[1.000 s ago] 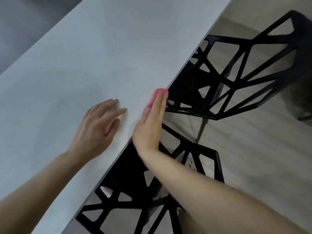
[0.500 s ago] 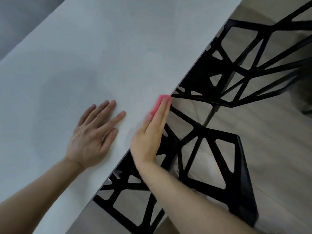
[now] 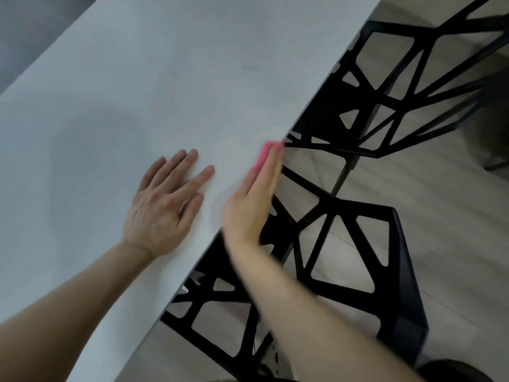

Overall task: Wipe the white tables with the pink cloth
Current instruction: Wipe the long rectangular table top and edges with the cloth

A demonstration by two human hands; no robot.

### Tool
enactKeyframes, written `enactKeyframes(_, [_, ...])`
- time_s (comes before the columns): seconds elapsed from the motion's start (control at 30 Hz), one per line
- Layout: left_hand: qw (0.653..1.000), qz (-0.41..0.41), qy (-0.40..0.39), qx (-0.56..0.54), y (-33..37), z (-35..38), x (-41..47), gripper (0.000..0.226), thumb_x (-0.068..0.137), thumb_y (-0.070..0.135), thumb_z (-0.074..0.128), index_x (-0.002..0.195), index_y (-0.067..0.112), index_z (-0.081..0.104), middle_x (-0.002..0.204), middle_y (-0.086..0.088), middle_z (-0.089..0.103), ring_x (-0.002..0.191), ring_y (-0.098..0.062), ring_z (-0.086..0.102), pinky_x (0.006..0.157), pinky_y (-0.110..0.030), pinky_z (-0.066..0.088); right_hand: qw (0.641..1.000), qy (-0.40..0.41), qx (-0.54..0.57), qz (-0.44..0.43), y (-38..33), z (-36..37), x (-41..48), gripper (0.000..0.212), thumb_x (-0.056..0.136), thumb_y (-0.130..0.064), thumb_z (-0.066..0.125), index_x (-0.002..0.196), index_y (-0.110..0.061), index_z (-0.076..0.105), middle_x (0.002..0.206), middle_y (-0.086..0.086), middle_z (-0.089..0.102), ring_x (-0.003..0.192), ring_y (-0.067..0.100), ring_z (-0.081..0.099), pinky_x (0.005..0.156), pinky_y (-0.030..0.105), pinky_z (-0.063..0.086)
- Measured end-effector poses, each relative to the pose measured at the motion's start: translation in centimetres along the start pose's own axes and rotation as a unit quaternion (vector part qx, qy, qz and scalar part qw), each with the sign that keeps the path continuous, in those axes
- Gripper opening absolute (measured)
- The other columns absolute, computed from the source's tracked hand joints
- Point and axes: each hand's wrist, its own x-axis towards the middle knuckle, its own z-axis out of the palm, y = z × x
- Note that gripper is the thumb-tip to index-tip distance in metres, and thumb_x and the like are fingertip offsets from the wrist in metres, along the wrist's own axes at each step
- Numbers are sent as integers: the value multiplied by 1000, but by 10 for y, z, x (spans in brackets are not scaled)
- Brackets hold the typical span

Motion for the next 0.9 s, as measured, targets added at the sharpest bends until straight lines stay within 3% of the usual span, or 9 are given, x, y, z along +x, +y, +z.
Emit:
enactKeyframes(0.07, [1000, 0, -6, 2, 1, -1, -1, 50, 114, 34, 41, 162, 29, 49, 177, -3, 31, 166, -21, 25, 131, -56, 26, 997, -80, -1, 4, -8, -15, -81, 57, 119, -12, 33, 172, -20, 18, 181, -13, 8, 165, 1, 9, 133, 27, 19])
enactKeyframes(0.13, [1000, 0, -7, -1, 1, -2, -2, 50, 114, 34, 41, 163, 30, 49, 177, -3, 32, 166, -21, 24, 131, -56, 25, 994, -109, -5, 4, -8, -22, -95, 58, 118, -12, 35, 172, -24, 17, 180, -16, 7, 164, -2, 9, 132, 24, 19])
enactKeyframes(0.3, [1000, 5, -11, 5, 0, 0, -1, 51, 115, 36, 37, 165, 32, 45, 177, -3, 30, 167, -19, 20, 132, -55, 23, 998, -23, -53, 8, 9, -6, 69, 54, 117, -12, 30, 171, -16, 25, 179, -4, 21, 164, 6, 16, 129, 14, 13])
enactKeyframes(0.37, [1000, 2, -13, 6, 0, -1, -2, 52, 115, 39, 34, 166, 34, 42, 178, -2, 28, 167, -17, 17, 134, -53, 20, 999, 2, -37, 1, 6, -4, 88, 53, 117, -14, 31, 170, -16, 27, 178, -3, 26, 163, 8, 21, 129, 15, 16])
enactKeyframes(0.47, [1000, -1, -16, 5, 1, -1, 0, 53, 115, 43, 29, 167, 37, 39, 178, 0, 28, 167, -16, 16, 135, -50, 17, 1000, 28, -6, -6, 3, 3, 6, 52, 119, -17, 31, 170, -23, 29, 177, -9, 25, 162, 2, 20, 120, 3, 16])
enactKeyframes(0.63, [1000, 4, -28, 11, -1, 1, -1, 54, 116, 46, 23, 169, 38, 34, 179, 1, 24, 168, -16, 12, 135, -49, 14, 998, -52, -5, -20, 9, -5, -170, 56, 118, -14, 33, 172, -29, 22, 178, -20, 15, 162, -3, 15, 131, 21, 22])
enactKeyframes(0.77, [1000, 9, -25, 13, -2, 1, -1, 53, 117, 45, 25, 169, 37, 34, 180, -1, 23, 168, -17, 13, 136, -48, 13, 1000, 1, 13, 7, 14, 6, -64, 53, 117, -14, 33, 169, -25, 30, 176, -11, 29, 161, 2, 24, 134, 34, 23])
enactKeyframes(0.87, [1000, 5, -25, 15, -2, 3, 1, 53, 117, 45, 24, 169, 37, 34, 180, 0, 22, 168, -17, 12, 136, -48, 11, 999, 48, 10, 16, 15, 6, 30, 50, 117, -12, 35, 167, -15, 36, 173, -2, 36, 160, 8, 32, 129, 19, 23])
enactKeyframes(0.9, [999, 8, -25, 19, -2, 4, 1, 54, 117, 45, 24, 168, 37, 35, 180, -1, 23, 168, -17, 12, 136, -48, 11, 998, 58, 18, 17, 15, 6, 33, 50, 117, -12, 35, 167, -15, 37, 173, -2, 37, 160, 9, 32, 130, 21, 23])
